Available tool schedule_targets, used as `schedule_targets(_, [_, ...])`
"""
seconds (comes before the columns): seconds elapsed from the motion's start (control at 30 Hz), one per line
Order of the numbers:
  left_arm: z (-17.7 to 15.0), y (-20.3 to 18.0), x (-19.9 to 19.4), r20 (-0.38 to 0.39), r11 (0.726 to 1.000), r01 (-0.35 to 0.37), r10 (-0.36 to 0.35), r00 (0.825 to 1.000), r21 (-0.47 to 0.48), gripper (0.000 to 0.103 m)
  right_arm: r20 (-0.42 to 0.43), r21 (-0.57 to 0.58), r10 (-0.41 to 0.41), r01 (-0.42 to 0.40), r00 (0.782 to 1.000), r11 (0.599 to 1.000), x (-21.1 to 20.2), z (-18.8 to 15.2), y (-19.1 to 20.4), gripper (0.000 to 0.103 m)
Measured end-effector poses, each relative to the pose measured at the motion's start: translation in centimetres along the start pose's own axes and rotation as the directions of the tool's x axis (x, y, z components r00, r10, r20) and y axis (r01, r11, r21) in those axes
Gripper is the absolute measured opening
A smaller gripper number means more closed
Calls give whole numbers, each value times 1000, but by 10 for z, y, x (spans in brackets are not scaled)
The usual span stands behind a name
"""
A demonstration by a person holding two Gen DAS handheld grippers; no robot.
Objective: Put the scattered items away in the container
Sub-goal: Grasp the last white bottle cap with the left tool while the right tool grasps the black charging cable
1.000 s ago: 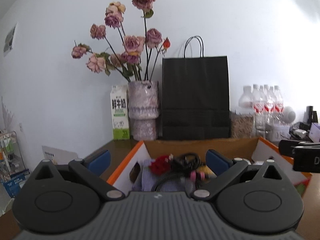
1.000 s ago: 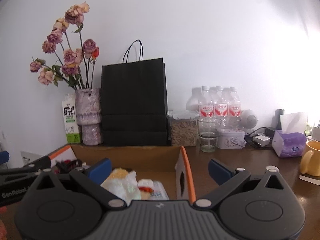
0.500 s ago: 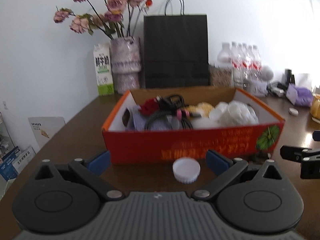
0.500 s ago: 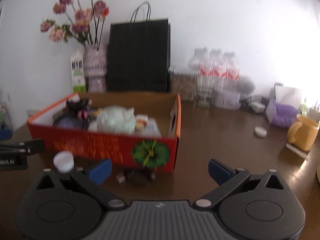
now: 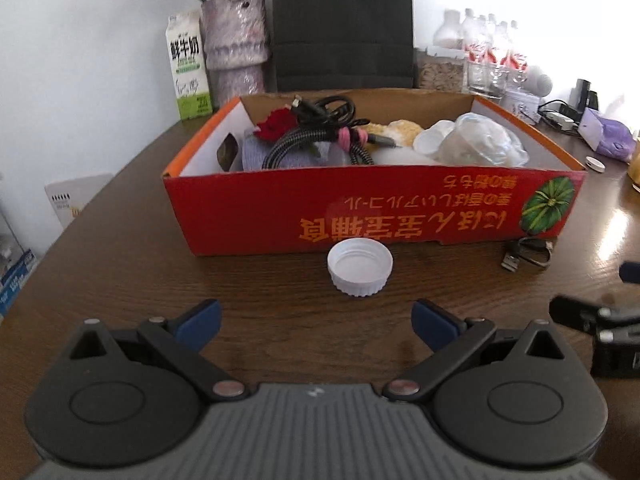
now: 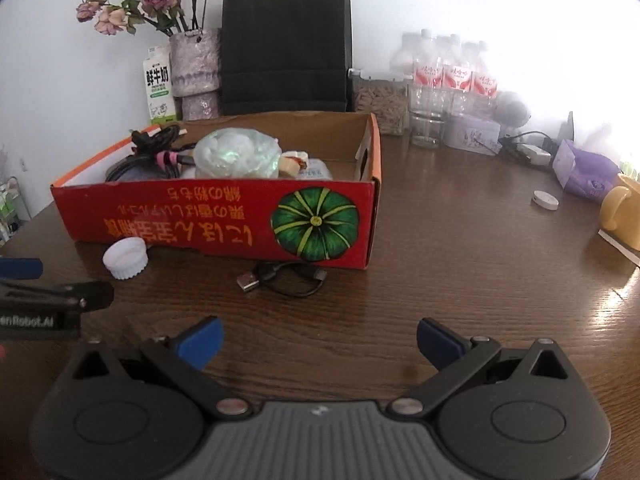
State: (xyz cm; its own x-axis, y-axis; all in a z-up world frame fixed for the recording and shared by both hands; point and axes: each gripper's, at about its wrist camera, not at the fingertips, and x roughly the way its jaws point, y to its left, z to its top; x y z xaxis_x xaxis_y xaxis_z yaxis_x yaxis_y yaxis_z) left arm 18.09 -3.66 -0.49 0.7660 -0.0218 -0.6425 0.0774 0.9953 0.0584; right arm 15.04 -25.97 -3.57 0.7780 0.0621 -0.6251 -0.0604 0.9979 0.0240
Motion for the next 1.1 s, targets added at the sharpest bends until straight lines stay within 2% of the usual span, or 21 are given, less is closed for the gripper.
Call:
schedule_targets(0.13, [8,2,16,-36,999,1,-2,999,-37,103,-16,-3,-8,8,1000,1000,6,-2,1,103])
schedule_targets(0.3, [20,-2,27,-17,999,0,-1,1000,-51,100,-7,11,-6,6,1000,1000,8,-1,-1,103])
schedule_targets(0.4, [23,-5,30,-17,998,15,-16,1000,-56,82,-7,24,-4,4,1000,1000,10,1,-2,103])
schedule_targets(0.5, [23,-6,29,-8,998,29,-30,1000,-57,60,-9,32,-6,7,1000,999,13,3,-2,103])
schedule_targets(0.53, [23,-5,28,-4,997,40,-40,999,-60,45,-9,34,-7,7,1000,999,14,4,-1,103])
schedule_targets(0.57, [23,-4,27,-1,996,55,-56,998,-64,41,-9,33,-8,9,1000,999,14,4,-1,103])
schedule_targets(0.67, [22,-3,25,19,994,85,-84,996,-67,41,-10,23,-12,12,1000,1000,17,6,3,103])
schedule_targets(0.87, [21,0,21,50,993,93,-89,995,-75,41,-20,-3,-20,20,1000,1000,28,15,10,103])
schedule_targets(1.1, [19,6,21,51,991,93,-88,995,-98,41,-36,-4,-21,21,999,1000,48,34,15,103])
